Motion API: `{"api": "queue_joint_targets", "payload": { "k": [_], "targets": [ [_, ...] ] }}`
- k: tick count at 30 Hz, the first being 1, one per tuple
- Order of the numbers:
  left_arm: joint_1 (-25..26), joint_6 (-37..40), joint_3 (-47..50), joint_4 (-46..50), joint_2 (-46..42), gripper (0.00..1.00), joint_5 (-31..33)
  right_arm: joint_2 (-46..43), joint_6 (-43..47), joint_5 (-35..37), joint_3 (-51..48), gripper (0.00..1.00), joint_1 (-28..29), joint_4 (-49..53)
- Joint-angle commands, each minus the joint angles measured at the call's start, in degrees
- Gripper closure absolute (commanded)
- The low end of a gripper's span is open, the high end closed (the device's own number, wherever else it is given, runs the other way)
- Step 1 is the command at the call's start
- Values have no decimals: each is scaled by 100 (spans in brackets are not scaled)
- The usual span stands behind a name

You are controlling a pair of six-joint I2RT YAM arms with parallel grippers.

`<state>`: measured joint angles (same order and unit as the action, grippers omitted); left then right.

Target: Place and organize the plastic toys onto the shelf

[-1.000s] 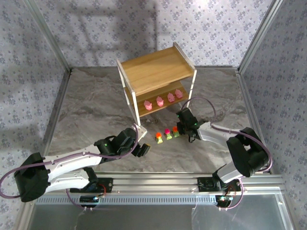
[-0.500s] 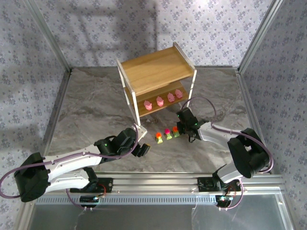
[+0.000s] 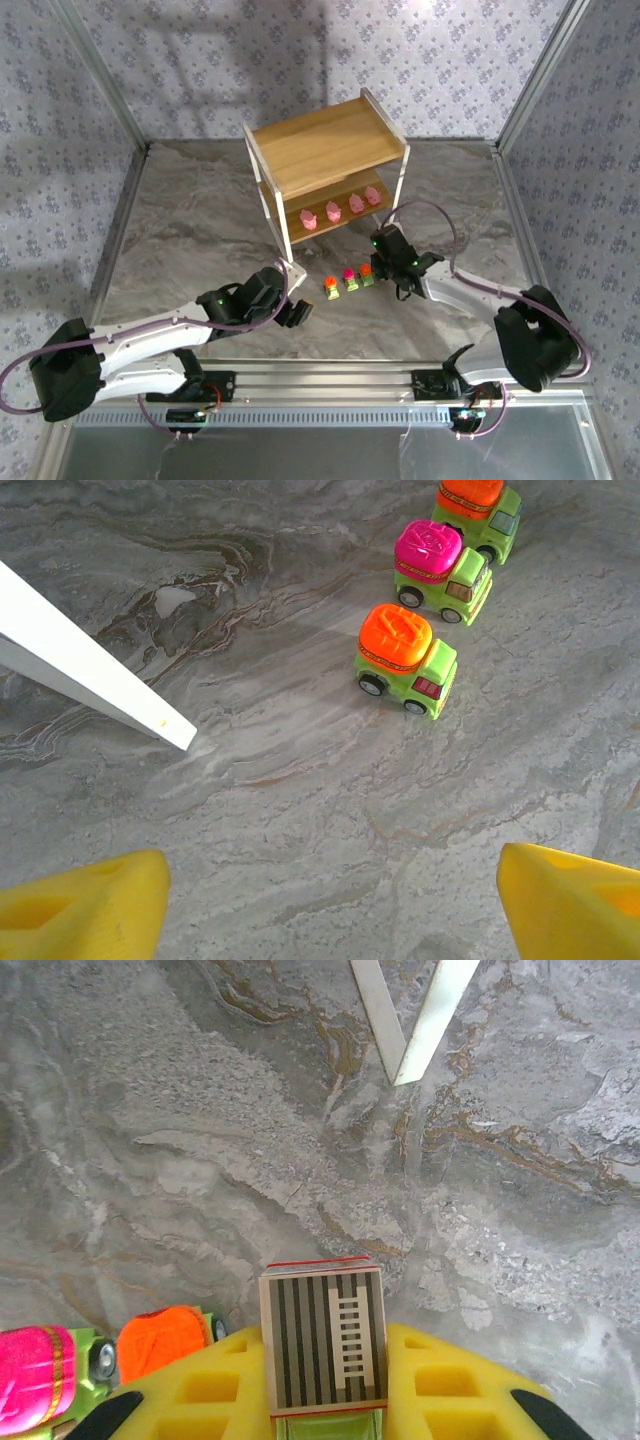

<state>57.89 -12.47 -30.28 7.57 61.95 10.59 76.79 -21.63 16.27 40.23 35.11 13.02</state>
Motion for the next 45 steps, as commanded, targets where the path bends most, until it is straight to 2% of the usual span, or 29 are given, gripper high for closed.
{"api": "queue_joint_targets", "payload": {
  "k": [1,16,34,45],
  "targets": [
    [47,25,-85,56,-237,15,184,-317,-146,221,2,75,106,396],
    [48,34,250,-37,-1171,14,229,-1558,-240,659,812,75,675,1786],
    [47,22,339,-19,-1458,14,348,-1536,171,1187,2650,76,1264,2798],
    [47,22,409,-54,-1658,14,370,-1401,510,1298,3601,75,1377,3021]
  ]
}}
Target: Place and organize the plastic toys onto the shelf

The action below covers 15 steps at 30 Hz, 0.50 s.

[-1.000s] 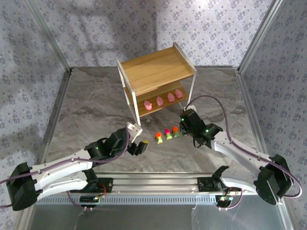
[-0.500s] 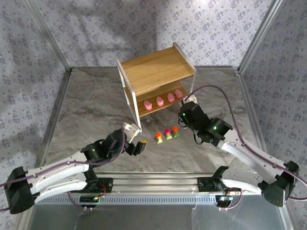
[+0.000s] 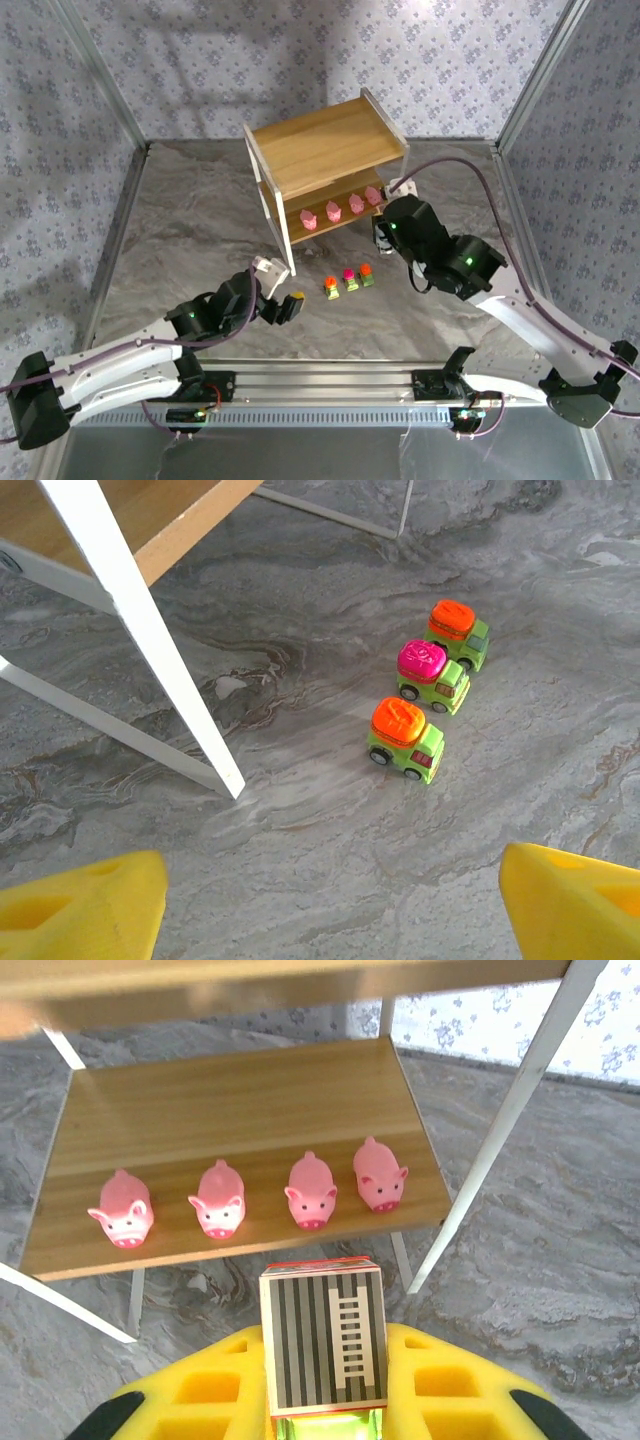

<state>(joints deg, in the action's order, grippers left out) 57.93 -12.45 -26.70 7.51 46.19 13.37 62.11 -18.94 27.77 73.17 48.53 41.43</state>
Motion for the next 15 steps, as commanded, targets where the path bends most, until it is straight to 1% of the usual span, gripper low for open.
{"api": "queue_joint_targets", "payload": {
  "k": [1,9,15],
  "targets": [
    [43,23,51,-50,-84,14,88,113,305,169,408,75,36,202],
    [43,15,42,-4,-94,14,112,552,751,214,1317,75,14,381],
    [43,20,42,4,-101,14,109,900,1059,167,2008,75,-143,524]
  ]
}}
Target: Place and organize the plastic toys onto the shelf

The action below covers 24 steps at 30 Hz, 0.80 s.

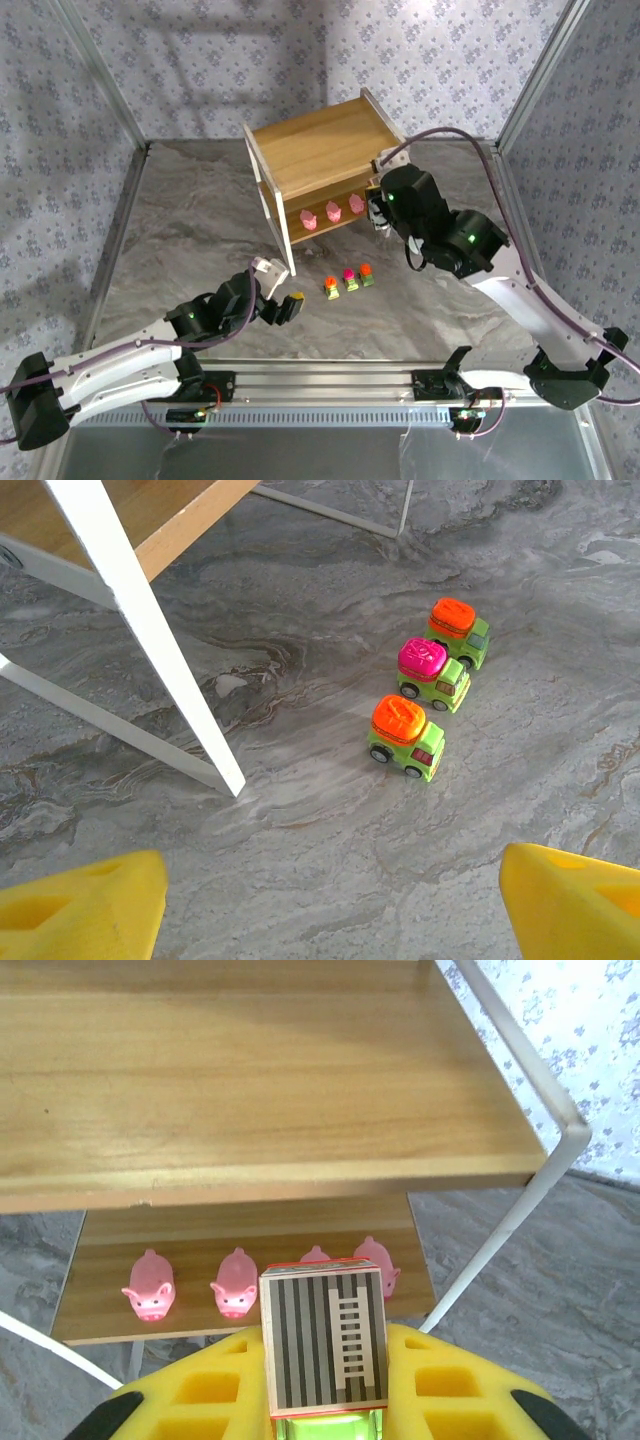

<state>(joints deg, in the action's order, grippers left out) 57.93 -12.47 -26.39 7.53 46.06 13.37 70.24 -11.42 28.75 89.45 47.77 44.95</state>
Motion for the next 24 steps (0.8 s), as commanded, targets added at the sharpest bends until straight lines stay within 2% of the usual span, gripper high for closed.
{"api": "queue_joint_targets", "payload": {
  "k": [1,9,24],
  "targets": [
    [43,20,11,3,-89,14,99,149,358,59,497,75,-102,196],
    [43,20,4,-6,-54,14,86,640,614,-393,1314,74,-594,359],
    [43,7,4,72,-126,14,120,1686,361,-1353,2355,74,-1607,384]
  ]
}}
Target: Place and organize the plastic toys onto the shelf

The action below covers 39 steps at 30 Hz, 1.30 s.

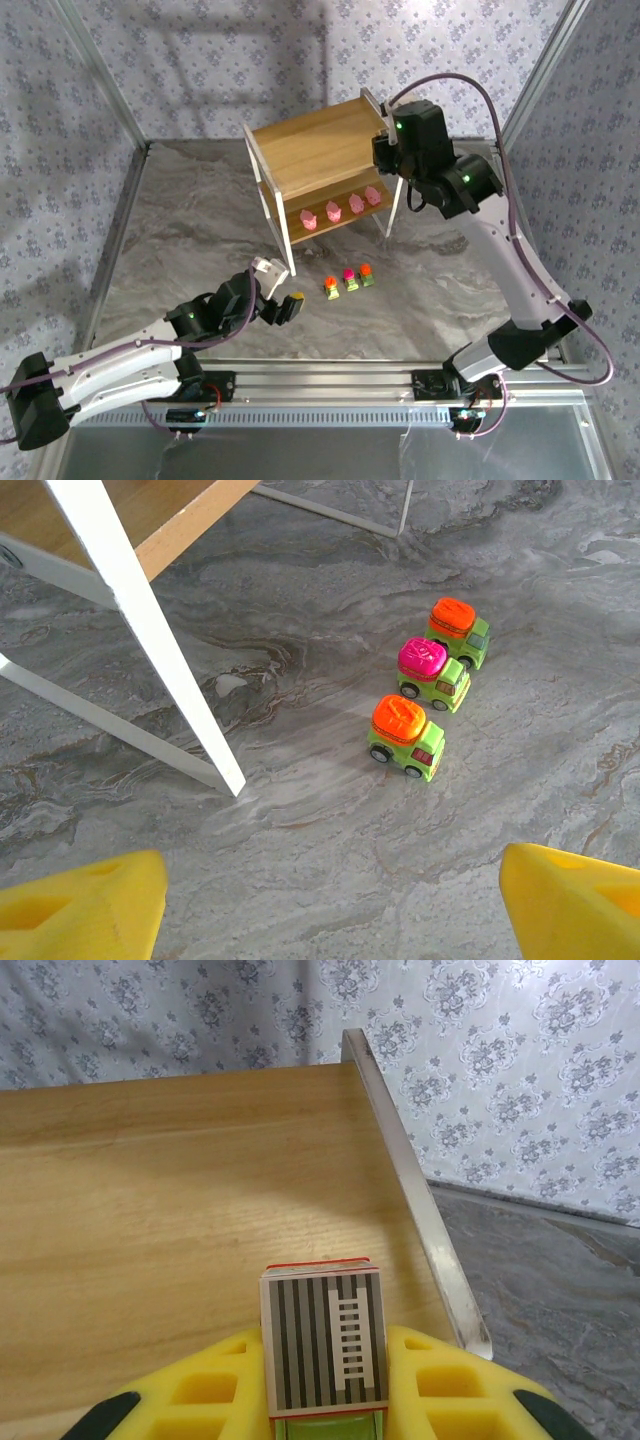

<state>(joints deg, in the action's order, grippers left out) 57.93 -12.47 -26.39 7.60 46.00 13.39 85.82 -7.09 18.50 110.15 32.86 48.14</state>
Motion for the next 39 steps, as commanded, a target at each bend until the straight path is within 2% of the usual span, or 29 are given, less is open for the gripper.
{"api": "queue_joint_targets", "payload": {
  "k": [1,15,39],
  "targets": [
    [43,0,7,82,-132,14,136,206,-85,-393,367,74,-152,98],
    [44,-2,5,102,-133,14,162,828,-3,-686,1167,73,-377,637],
    [43,-19,-6,163,-161,14,304,1232,-11,-857,1403,72,-623,905]
  ]
}}
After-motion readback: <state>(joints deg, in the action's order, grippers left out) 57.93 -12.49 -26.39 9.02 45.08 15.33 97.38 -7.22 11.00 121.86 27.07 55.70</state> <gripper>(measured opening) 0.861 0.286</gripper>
